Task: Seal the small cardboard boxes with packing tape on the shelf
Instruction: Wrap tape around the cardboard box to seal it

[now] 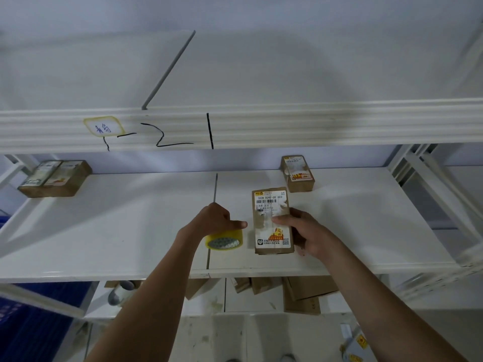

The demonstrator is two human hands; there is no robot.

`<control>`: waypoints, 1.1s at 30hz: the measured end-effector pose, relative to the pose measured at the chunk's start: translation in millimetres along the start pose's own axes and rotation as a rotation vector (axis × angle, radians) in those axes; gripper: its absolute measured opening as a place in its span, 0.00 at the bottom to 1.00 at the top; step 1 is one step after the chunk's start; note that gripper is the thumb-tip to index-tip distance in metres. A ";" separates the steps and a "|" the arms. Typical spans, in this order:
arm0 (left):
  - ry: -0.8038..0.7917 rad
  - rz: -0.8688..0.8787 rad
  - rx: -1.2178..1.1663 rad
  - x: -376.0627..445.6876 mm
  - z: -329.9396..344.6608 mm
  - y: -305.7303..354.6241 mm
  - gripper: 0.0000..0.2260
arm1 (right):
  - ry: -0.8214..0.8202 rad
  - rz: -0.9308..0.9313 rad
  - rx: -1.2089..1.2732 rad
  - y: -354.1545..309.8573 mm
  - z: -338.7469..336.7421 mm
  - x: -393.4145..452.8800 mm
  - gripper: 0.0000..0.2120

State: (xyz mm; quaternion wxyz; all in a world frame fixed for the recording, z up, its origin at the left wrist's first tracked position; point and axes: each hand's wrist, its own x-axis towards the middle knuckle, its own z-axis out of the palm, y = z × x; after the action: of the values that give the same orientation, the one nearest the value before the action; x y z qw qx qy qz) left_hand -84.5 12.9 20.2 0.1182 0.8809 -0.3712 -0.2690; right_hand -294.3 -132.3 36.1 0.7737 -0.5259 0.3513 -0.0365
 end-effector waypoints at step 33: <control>-0.084 0.054 -0.435 -14.4 19.2 12.0 0.26 | 0.136 0.061 -0.327 9.4 14.2 18.7 0.27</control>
State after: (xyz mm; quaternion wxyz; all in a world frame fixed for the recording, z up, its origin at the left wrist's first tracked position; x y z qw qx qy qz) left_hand -110.7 14.7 14.8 0.2972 0.8123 -0.3326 -0.3757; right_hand -275.0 -124.9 21.6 0.6530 -0.6303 0.4197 0.0093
